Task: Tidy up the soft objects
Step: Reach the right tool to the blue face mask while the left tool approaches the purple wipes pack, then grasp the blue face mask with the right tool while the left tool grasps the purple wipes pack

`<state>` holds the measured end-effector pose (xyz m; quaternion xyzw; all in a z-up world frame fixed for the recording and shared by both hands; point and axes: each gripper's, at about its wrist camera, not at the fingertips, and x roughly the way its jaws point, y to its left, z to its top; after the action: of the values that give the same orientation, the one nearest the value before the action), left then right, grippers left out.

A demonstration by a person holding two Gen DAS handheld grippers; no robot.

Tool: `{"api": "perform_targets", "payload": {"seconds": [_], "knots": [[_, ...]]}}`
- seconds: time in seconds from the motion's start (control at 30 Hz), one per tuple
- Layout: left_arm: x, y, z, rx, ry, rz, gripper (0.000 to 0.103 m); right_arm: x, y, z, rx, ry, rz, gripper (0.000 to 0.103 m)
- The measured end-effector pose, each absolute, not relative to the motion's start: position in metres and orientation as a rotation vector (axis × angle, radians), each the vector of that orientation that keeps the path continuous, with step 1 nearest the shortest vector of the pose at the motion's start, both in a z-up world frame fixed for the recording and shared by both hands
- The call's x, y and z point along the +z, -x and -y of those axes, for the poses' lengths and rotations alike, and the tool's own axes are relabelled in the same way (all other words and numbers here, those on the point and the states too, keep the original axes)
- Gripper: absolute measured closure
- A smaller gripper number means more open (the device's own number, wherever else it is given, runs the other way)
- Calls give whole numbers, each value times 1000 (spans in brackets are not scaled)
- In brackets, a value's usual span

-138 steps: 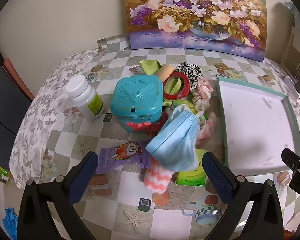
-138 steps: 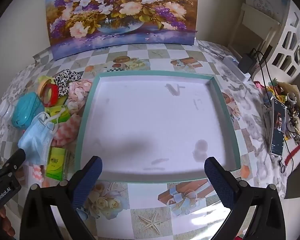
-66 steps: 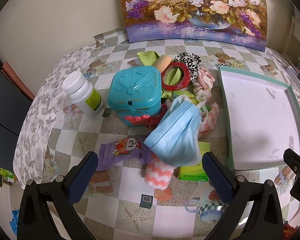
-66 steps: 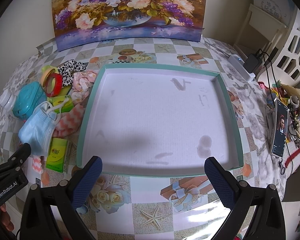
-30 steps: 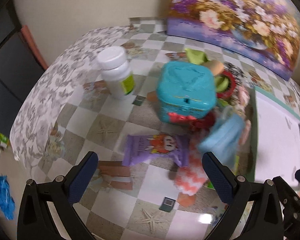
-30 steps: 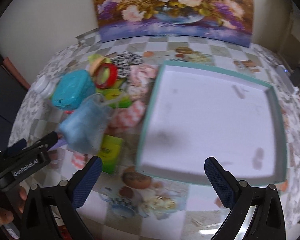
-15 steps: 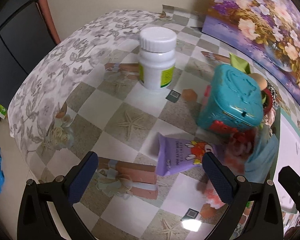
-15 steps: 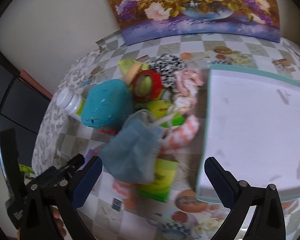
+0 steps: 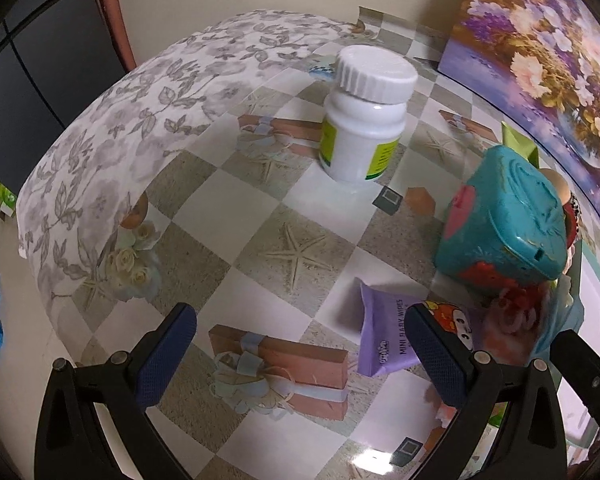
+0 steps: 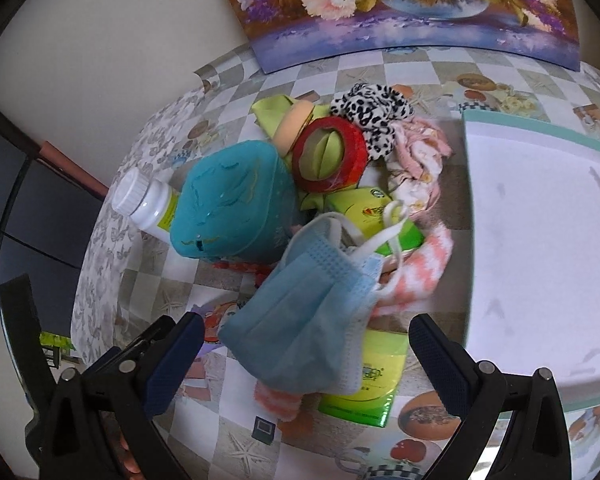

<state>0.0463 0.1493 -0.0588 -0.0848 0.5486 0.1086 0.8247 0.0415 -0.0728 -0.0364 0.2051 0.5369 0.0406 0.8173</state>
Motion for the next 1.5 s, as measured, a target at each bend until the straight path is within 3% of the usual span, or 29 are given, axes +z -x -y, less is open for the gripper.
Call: {"api": "perform_targets", "payload": {"seconds": [0.17,0.33,0.6,0.8,0.97,1.5], "knots": [[-64,-45,-153,252,186,-1181,0,-41,-43,67,99,-432,-1157,4],[-65,-44,-153,242,202,-1180,0,-43,-41,68,116,-443,-1168,20],[-62,-45,-147,180,239,-1181,0,-42,-38,73,135,-436,-1182,62],[-63,-45,-139,142,233,-1191,0,-39,-35,82,139,-444,-1176,75],[-61,-44,-135,127,212,-1187,0,-34,-32,85,146,-444,-1166,82],[-57,-41,-119,91,152,-1174,0,-22,-24,106,151,-470,-1117,82]]}}
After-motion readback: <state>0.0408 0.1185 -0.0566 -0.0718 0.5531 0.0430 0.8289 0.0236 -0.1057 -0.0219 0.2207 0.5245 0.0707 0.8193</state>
